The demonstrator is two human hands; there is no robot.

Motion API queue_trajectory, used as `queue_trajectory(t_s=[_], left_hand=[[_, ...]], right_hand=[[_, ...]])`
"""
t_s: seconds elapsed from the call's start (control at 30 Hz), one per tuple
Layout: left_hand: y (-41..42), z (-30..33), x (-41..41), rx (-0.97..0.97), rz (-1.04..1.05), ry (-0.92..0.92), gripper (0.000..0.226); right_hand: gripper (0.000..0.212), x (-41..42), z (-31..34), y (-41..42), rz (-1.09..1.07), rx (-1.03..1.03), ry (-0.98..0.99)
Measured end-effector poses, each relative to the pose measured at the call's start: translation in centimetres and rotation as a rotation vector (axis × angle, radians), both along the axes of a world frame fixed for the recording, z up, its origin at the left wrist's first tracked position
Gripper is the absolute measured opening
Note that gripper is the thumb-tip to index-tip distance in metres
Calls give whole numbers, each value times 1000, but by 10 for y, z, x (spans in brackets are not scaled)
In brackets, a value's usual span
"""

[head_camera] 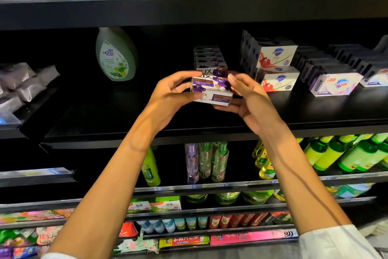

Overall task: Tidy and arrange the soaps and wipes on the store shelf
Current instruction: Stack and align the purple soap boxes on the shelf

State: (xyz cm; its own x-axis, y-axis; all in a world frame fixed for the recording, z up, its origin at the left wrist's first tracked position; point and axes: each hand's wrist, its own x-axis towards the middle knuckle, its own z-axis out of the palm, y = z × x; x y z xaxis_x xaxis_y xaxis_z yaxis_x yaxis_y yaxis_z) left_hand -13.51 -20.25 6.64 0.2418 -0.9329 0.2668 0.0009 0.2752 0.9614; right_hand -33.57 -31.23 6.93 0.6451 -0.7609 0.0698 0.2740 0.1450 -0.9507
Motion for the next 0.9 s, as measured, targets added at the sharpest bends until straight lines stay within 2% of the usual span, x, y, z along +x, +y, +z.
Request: queue_trajectory(t_s=[0.2, 0.4, 0.5, 0.6, 0.83, 0.9], left_hand=[[-1, 0, 0, -6, -78, -8, 55], [-3, 1, -2, 43, -109, 105, 67], [-3, 1, -4, 89, -51, 123, 70], [-3, 3, -7, 121, 20, 38, 60], [2, 6, -4, 115, 140, 4, 52], [4, 7, 1, 108, 191, 10, 49]], right_hand=[[33, 0, -2, -3, -17, -6, 19], [36, -2, -3, 0, -40, -89, 9], [37, -3, -4, 2, -37, -146, 21], [39, -3, -4, 3, -48, -200, 47], [50, 4, -10, 3, -128, -339, 170], [50, 5, -13, 3, -172, -395, 264]])
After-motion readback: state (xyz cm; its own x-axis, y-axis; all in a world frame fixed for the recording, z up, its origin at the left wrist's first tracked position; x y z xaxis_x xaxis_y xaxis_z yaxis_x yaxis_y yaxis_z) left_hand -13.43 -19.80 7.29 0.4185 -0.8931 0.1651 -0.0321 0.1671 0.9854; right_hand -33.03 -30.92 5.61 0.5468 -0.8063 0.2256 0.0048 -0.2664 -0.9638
